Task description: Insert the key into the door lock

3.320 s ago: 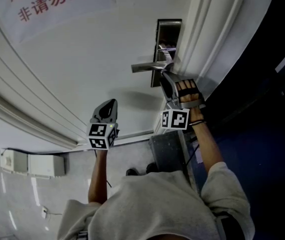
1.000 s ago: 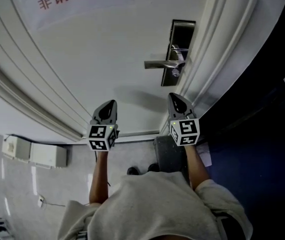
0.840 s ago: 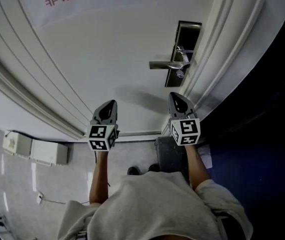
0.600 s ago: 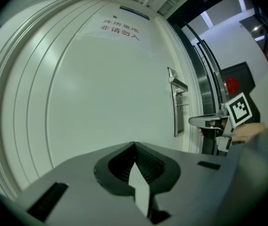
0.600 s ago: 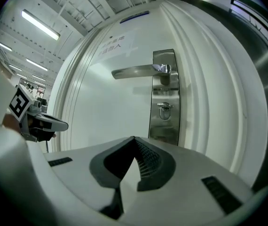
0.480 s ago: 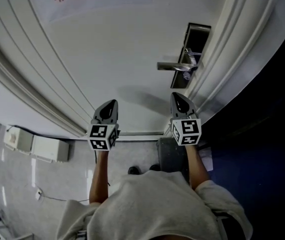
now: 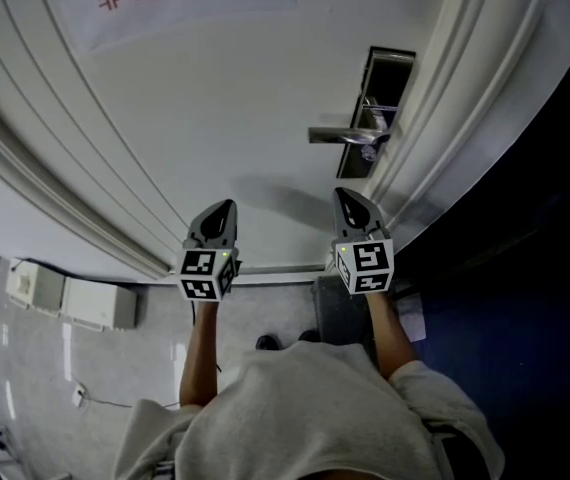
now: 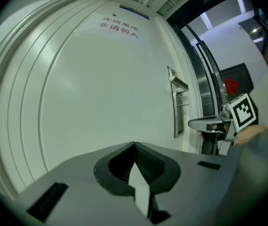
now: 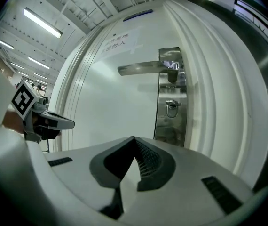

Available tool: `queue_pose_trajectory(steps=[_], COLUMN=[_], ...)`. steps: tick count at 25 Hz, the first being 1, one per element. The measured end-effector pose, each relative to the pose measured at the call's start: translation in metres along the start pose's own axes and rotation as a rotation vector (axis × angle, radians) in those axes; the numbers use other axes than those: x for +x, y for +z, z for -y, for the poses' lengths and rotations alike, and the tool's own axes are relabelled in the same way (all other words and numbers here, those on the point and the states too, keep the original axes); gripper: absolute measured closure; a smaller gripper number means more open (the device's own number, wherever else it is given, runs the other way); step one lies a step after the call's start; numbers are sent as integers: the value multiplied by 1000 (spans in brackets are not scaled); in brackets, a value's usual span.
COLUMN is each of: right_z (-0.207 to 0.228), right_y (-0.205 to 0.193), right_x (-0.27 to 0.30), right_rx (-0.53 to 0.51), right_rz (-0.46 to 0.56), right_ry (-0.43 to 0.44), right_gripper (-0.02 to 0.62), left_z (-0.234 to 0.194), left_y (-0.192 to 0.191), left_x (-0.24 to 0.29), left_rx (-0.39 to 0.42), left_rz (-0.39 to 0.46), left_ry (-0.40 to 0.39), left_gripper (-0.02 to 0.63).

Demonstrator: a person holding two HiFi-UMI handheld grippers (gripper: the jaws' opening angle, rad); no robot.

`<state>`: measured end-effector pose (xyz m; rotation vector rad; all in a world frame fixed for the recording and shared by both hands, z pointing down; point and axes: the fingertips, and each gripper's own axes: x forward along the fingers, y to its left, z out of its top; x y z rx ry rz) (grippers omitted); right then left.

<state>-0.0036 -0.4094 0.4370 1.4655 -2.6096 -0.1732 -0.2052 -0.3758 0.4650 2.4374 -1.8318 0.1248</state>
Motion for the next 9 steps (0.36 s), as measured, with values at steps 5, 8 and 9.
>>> queue_pose_trajectory(steps=[5,8,9], right_z=[-1,-2,-2], right_y=[0,0,0], right_x=[-1,-1,-1], right_rx=[-12,-17,-19], right_rz=[-8,-11,-11], right_ry=[-3,-3,-3], right_gripper=[574,574,574], left_z=[-1,0,1], left_y=[0,0,0], left_x=[2,2,3], left_rx=[1,1,0], left_rz=[-3,-2,-1], left_ry=[0,-1,-2], left_gripper=[589,589,589])
